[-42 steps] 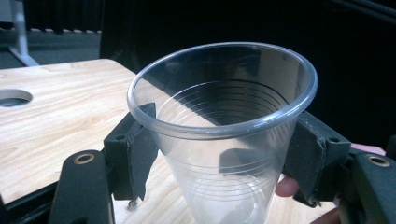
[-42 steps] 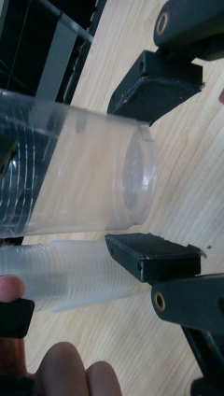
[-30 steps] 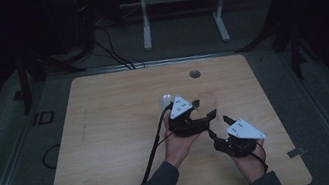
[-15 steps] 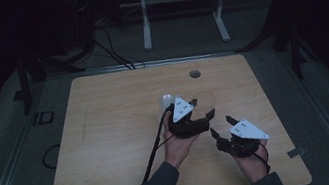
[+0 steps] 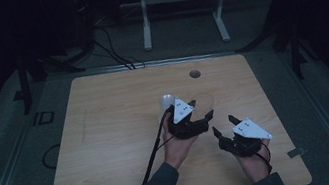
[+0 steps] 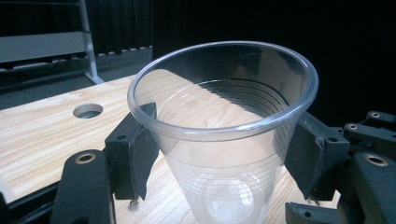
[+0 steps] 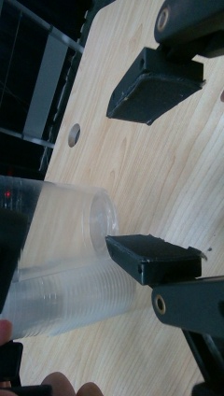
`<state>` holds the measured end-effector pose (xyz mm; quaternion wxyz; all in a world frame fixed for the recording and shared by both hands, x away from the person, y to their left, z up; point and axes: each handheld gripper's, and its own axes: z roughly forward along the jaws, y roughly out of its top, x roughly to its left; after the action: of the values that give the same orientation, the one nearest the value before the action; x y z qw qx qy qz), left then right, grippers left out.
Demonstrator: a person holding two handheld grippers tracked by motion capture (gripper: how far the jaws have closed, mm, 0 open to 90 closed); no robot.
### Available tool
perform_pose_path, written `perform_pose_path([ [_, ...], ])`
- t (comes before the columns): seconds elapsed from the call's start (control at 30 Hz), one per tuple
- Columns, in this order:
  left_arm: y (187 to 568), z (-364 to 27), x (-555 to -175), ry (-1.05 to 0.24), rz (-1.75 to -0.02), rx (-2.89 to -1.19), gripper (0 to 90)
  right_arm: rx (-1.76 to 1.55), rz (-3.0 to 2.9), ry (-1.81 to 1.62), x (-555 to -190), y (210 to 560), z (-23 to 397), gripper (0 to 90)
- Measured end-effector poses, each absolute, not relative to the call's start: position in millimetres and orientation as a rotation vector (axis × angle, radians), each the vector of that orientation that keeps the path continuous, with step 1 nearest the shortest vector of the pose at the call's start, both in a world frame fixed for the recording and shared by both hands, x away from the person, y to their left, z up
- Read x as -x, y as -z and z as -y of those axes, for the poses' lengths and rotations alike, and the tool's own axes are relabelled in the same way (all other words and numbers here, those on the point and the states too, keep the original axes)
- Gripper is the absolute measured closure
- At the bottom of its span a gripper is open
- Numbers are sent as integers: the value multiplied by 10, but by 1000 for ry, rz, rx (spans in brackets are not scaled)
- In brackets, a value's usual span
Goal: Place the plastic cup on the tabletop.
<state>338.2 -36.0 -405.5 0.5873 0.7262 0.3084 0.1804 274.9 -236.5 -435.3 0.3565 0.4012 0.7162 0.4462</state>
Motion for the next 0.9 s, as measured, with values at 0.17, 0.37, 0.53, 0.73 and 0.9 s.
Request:
perform_pose_path([
  [0.17,4065,371,-3368,-434,-702,-1705,314,-1044,-1847,-1152,-2757,4357,2379,325],
  [0.37,4095,351,-3371,-438,-706,-1712,314,-1051,-1839,-1154,-2765,4351,2394,326],
  [0.53,4132,333,-3373,-440,-718,-1711,314,-1059,-1833,-1159,-2765,4345,2400,326],
  [0.73,4157,338,-3368,-446,-716,-1717,314,-1059,-1835,-1158,-2770,4351,2398,325],
  [0.9,4185,332,-3357,-454,-712,-1714,314,-1062,-1834,-1161,-2771,4350,2403,326],
])
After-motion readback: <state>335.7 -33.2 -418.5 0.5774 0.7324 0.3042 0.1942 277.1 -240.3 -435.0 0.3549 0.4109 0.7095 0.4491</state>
